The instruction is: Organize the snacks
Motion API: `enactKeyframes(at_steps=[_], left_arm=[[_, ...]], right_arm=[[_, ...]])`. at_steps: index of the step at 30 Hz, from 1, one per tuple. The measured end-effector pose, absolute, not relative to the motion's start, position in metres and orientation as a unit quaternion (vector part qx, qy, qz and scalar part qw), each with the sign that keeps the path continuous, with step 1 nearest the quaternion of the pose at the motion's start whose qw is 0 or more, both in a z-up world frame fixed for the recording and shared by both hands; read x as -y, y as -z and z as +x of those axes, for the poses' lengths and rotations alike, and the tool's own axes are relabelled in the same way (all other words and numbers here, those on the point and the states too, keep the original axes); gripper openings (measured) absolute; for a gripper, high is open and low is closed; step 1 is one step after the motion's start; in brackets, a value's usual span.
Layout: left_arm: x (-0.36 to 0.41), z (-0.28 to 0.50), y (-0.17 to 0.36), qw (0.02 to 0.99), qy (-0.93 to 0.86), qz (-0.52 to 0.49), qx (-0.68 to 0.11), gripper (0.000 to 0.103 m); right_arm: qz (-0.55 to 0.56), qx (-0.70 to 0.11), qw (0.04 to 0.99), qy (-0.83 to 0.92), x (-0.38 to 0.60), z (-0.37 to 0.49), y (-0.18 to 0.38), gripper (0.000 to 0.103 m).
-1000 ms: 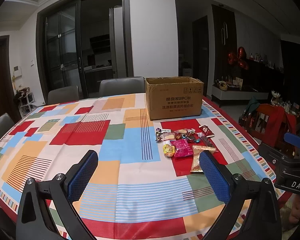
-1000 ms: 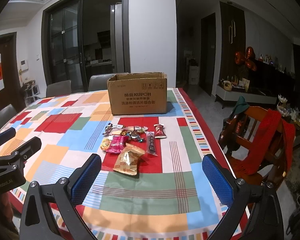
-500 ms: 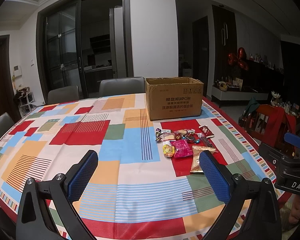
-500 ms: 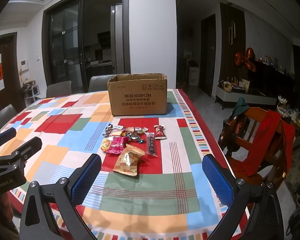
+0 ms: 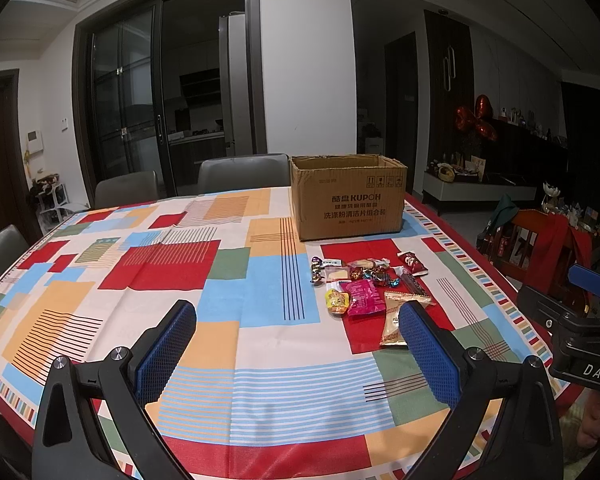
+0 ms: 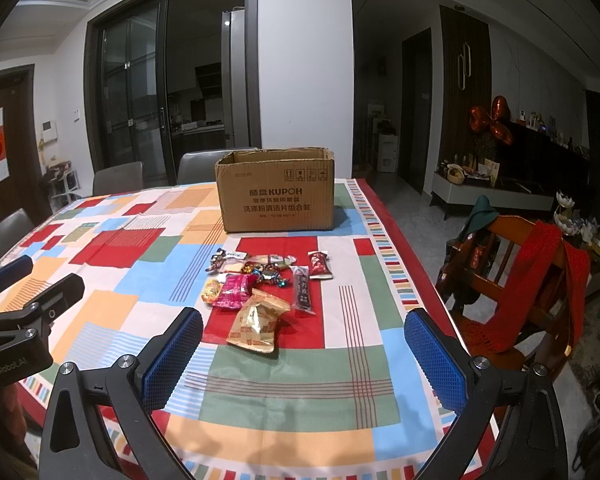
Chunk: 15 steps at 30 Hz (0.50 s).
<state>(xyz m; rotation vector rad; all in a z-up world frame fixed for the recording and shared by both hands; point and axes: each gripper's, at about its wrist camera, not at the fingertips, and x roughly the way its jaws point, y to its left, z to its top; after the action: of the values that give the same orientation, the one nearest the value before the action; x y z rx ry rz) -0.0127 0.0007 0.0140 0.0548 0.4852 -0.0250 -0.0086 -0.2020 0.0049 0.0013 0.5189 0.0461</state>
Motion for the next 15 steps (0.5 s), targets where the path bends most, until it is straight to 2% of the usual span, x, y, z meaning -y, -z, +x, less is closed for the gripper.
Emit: enactKeyframes(at_steps=[15], left_arm=[[-0.0021, -0.0124, -0.0130, 0.970, 0.012, 0.026, -0.240, 0.103]], right_arm=[[0.000, -0.256, 0.967, -0.023, 0.2016, -0.0089, -0.0025, 0.102]])
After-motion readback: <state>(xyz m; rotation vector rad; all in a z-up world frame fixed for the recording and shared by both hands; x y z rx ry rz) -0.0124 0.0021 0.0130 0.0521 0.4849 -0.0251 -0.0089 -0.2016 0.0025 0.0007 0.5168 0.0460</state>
